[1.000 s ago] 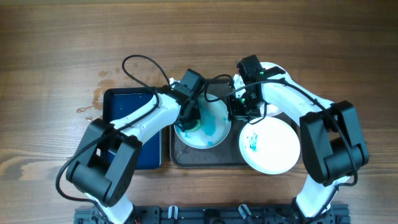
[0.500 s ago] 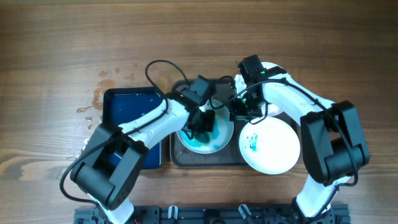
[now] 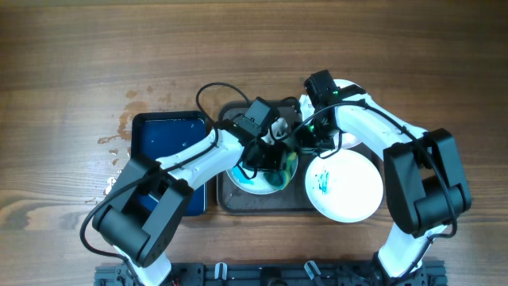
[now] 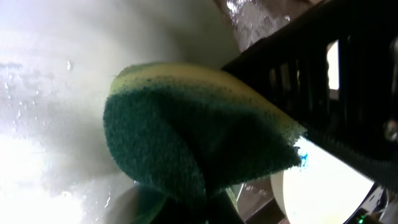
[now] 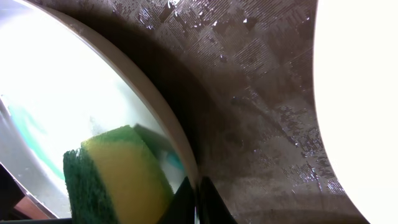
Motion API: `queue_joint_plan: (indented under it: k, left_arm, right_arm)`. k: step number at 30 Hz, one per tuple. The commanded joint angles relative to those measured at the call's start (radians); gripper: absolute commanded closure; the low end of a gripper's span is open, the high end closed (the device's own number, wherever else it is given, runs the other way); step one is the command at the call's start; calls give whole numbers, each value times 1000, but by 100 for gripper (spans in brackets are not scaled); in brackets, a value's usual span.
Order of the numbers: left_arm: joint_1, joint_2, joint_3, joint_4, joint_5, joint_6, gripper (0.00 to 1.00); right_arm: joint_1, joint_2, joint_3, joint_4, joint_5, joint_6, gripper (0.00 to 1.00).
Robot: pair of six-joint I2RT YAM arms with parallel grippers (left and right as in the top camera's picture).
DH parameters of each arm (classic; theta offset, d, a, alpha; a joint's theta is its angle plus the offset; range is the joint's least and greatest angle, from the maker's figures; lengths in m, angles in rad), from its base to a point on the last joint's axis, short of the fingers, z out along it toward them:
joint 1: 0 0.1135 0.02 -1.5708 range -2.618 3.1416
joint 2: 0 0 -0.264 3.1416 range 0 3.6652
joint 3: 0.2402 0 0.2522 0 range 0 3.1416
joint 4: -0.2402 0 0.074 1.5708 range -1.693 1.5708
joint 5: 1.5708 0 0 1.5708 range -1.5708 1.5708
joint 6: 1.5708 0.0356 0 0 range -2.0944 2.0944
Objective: Clean dirty plates on tray and stack at the side
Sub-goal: 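Scrub the plate's blue marks with the sponge in circles, left gripper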
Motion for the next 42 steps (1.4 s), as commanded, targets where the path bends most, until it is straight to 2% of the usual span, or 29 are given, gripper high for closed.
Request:
queue_joint_plan:
  k: [1, 5, 7, 13, 20, 23, 26, 30, 34, 42]
  left_arm:
    - [-8, 11, -3, 40, -37, -115, 96]
    - [-8, 11, -3, 70, -170, -285, 96]
    - [-8, 14, -3, 92, -197, -334, 96]
    - [-9, 95, -3, 177, -198, -354, 96]
    - [27, 140, -3, 146, -199, -410, 96]
    - [73, 136, -3, 66, -247, -458, 96]
    - [120, 128, -3, 11, -270, -458, 96]
    - [169, 115, -3, -83, -372, -432, 96]
    - [169, 115, -3, -148, -456, -427, 96]
    - [167, 61, -2, -157, -460, -401, 96]
  right_arm:
    - [0, 12, -3, 9, 21, -2, 95]
    - [0, 12, -3, 10, 21, -2, 96]
    - [0, 12, -3, 10, 21, -1, 96]
    - [-1, 12, -3, 8, 21, -3, 96]
    - [-3, 12, -3, 5, 21, -2, 96]
    - [-3, 12, -3, -2, 21, -2, 95]
    - [-3, 12, -3, -2, 21, -2, 96]
    - [-3, 13, -3, -1, 21, -2, 95]
    - [-3, 12, -3, 6, 21, 1, 96]
    - [-3, 12, -3, 8, 21, 1, 96]
